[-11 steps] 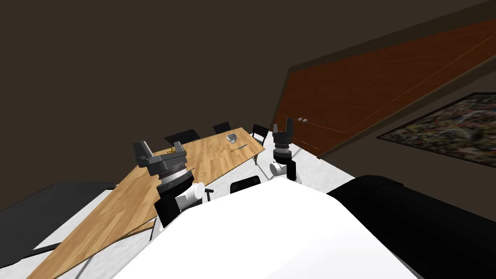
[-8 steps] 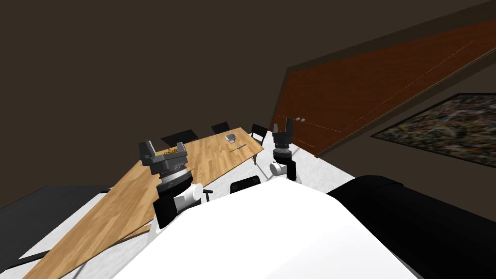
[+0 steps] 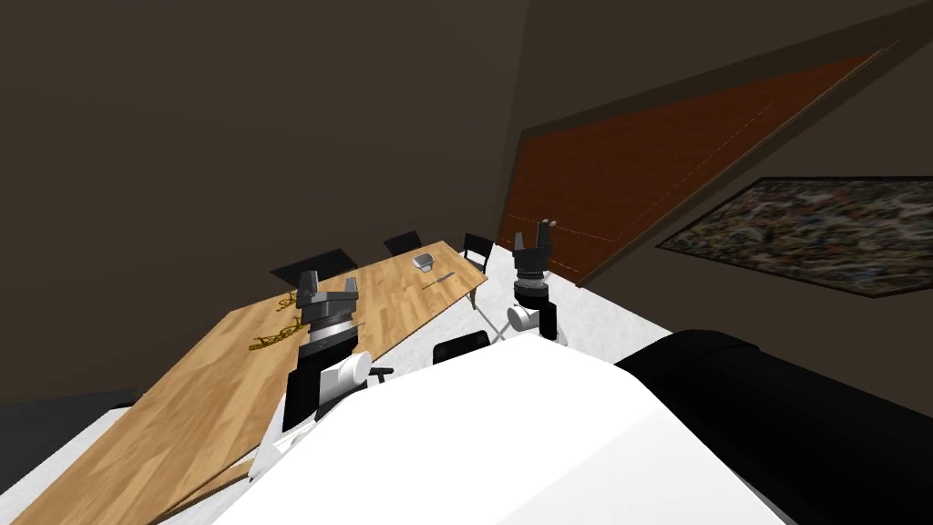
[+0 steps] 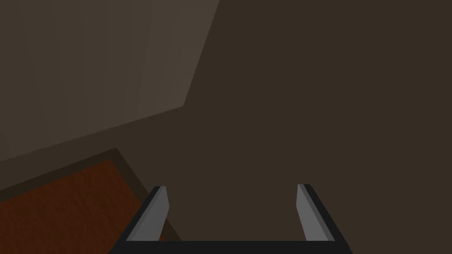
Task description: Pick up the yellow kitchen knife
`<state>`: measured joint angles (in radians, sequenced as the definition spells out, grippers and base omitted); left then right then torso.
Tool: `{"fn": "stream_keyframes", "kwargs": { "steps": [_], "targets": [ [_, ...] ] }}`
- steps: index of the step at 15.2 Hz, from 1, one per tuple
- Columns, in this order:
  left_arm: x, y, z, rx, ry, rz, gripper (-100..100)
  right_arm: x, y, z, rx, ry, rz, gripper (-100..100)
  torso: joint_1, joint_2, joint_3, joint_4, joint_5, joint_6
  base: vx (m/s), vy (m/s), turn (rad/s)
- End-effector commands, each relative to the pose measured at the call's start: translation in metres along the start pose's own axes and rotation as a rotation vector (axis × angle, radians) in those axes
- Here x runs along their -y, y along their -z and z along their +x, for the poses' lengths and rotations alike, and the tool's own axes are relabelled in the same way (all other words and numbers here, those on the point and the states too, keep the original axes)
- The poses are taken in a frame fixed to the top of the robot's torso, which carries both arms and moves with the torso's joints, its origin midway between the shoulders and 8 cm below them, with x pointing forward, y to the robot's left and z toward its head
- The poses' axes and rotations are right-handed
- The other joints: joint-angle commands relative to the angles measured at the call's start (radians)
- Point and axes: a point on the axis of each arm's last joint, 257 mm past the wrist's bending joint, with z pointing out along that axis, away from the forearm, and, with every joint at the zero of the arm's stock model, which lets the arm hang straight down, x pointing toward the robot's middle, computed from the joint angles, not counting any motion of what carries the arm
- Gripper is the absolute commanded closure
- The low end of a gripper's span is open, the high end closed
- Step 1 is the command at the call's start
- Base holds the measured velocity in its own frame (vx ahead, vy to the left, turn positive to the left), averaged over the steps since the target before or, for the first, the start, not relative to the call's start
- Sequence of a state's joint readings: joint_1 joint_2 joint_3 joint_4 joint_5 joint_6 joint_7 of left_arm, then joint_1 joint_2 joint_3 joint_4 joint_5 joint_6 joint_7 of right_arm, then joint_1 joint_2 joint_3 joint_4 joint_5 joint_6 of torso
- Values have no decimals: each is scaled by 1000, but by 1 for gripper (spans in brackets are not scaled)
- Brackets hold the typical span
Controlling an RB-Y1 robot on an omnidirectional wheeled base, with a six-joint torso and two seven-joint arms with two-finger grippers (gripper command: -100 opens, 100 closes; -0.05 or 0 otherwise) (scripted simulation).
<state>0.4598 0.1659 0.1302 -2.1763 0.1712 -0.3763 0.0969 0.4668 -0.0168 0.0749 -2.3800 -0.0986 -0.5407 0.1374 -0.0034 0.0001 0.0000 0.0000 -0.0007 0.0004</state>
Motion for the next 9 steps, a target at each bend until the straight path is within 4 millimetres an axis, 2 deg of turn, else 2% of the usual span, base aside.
{"fn": "stream_keyframes", "kwargs": {
  "steps": [1, 2, 3, 4, 5, 7, 8, 9],
  "targets": [
    [-26, 3, -16, 8, -15, -82, -100, 0, 0, 0, 0, 0, 0, 0, 0, 0, 0, 0, 0, 0, 9, -48, -203],
    [-28, 3, -17, 9, -15, -90, -100, 0, 0, 0, 0, 0, 0, 0, 0, 0, 0, 0, 0, 0, 9, -45, -166],
    [-46, 7, -30, 19, -24, -147, -100, 0, 0, 0, 0, 0, 0, 0, 0, -1, 0, 0, 0, 0, 5, -53, -233],
    [-48, 8, -30, 20, -24, -156, -100, 0, 0, 0, 0, 0, 0, 0, 0, 0, 0, 0, 0, 0, 2, -49, -194],
    [-64, 13, -45, 34, -32, -204, -100, 0, 0, 0, 0, 0, 0, 0, 0, 0, 0, 0, 0, 0, 12, -59, -265],
    [-69, 14, -46, 37, -32, -225, -100, 0, 0, 0, 0, 0, 0, 0, 0, -1, 0, 0, 0, 0, 17, -45, -125],
    [-86, 20, -62, 56, -40, -278, -100, 0, 0, 0, 0, 0, 0, 0, 0, -1, 0, 0, 0, 0, 20, -44, -197],
    [-90, 22, -63, 58, -39, -298, -100, 0, 0, 0, 0, 0, 0, 0, 0, -1, 0, 0, 0, 0, 20, -42, -198]
  ]
}}
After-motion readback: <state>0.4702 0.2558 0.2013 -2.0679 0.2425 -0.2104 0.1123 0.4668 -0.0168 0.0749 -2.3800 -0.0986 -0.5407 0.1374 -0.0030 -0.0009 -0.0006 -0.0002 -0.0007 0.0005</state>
